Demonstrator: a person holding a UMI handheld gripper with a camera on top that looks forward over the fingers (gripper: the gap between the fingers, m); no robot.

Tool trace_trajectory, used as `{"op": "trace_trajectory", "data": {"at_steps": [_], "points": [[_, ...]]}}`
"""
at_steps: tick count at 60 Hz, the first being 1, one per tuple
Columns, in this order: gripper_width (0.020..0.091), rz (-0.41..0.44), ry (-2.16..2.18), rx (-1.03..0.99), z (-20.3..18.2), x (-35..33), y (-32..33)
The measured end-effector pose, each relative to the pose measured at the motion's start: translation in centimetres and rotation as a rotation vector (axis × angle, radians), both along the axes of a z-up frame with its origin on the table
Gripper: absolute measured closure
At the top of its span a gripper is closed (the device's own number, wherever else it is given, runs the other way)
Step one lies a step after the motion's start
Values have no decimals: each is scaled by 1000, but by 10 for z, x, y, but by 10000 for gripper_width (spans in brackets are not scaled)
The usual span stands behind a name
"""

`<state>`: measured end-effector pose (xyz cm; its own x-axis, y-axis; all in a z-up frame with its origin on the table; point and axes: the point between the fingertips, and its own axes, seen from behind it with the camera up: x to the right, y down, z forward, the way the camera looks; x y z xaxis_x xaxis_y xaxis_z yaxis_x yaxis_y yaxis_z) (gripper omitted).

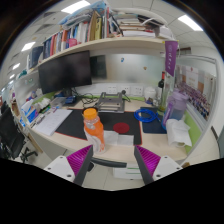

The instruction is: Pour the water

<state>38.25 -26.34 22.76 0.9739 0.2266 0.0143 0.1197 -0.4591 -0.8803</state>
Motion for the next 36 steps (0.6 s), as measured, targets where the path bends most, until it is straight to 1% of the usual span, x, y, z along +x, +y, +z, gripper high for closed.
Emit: {"op": "trace_trajectory", "data": {"at_steps": [3,6,16,24,25,29,31,36], "points": [[256,15,16,-2,-8,-23,6],[251,7,32,2,-17,-44,15],[253,-88,36,54,-36,-77,64],[251,-156,10,129,-34,-81,100],[256,-168,13,194,-55,-84,104],[297,-183,-13,225,-60,-87,117],[331,-187,-18,231,-64,-91,122],[496,-202,-27,265,-69,-89,133]]}}
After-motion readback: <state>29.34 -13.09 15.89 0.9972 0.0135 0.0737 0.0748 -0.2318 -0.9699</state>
